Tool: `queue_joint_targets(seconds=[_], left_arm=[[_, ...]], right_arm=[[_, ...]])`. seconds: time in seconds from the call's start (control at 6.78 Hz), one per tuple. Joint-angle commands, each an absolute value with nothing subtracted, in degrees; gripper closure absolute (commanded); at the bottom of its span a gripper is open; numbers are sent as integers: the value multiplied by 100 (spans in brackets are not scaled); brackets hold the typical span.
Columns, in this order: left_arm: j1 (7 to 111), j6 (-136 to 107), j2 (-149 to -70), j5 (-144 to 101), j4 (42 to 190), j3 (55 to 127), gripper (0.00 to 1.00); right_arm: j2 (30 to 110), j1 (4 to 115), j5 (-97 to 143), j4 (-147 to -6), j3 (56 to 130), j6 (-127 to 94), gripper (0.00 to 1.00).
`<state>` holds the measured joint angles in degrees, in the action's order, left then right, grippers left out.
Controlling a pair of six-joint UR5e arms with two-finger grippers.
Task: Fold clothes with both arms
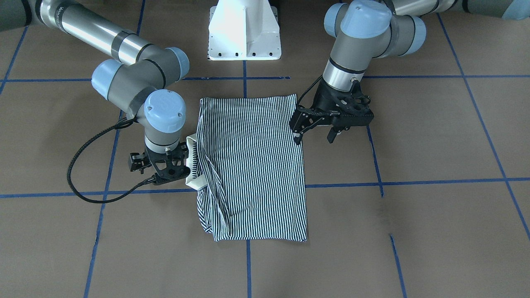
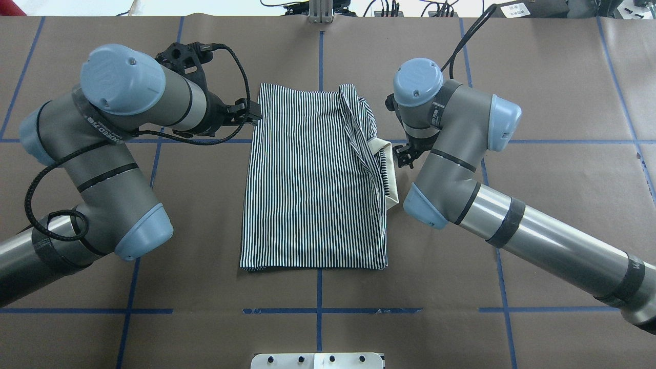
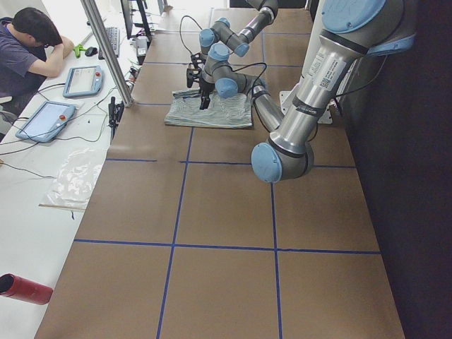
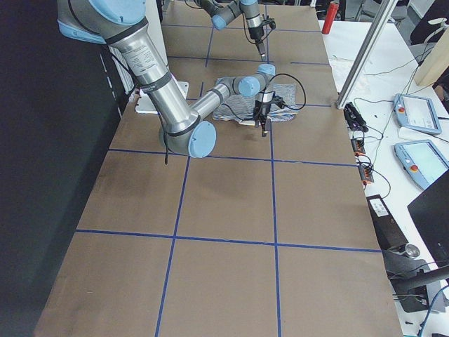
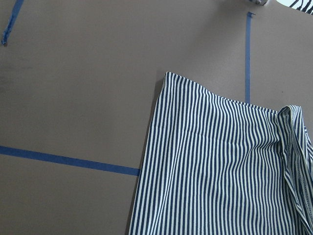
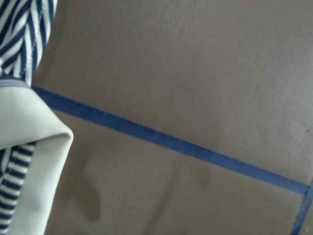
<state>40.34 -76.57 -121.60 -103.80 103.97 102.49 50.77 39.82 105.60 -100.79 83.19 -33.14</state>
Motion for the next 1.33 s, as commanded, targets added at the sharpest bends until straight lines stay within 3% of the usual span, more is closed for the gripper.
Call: queue_joint_targets(seconds=[0.0, 0.29, 0.74, 1.18], left_arm=[[4034, -7655, -12155, -10380, 10397, 10257, 0], [4043, -7629, -12138, -10389, 10397, 10257, 0], [4052, -7620, -12138, -10406, 10397, 10248, 0], [4078, -7497, -12120, -10477, 10397, 10248, 0]], right_arm=[[4705, 4131, 10713, -10108, 8333, -3252, 0], [3539, 4131, 10696, -9898, 7117, -3339, 0], [2911, 3913, 10548, -9012, 5840, -3489, 0], [2979, 3718, 10380, -9009, 5783, -3533, 0]])
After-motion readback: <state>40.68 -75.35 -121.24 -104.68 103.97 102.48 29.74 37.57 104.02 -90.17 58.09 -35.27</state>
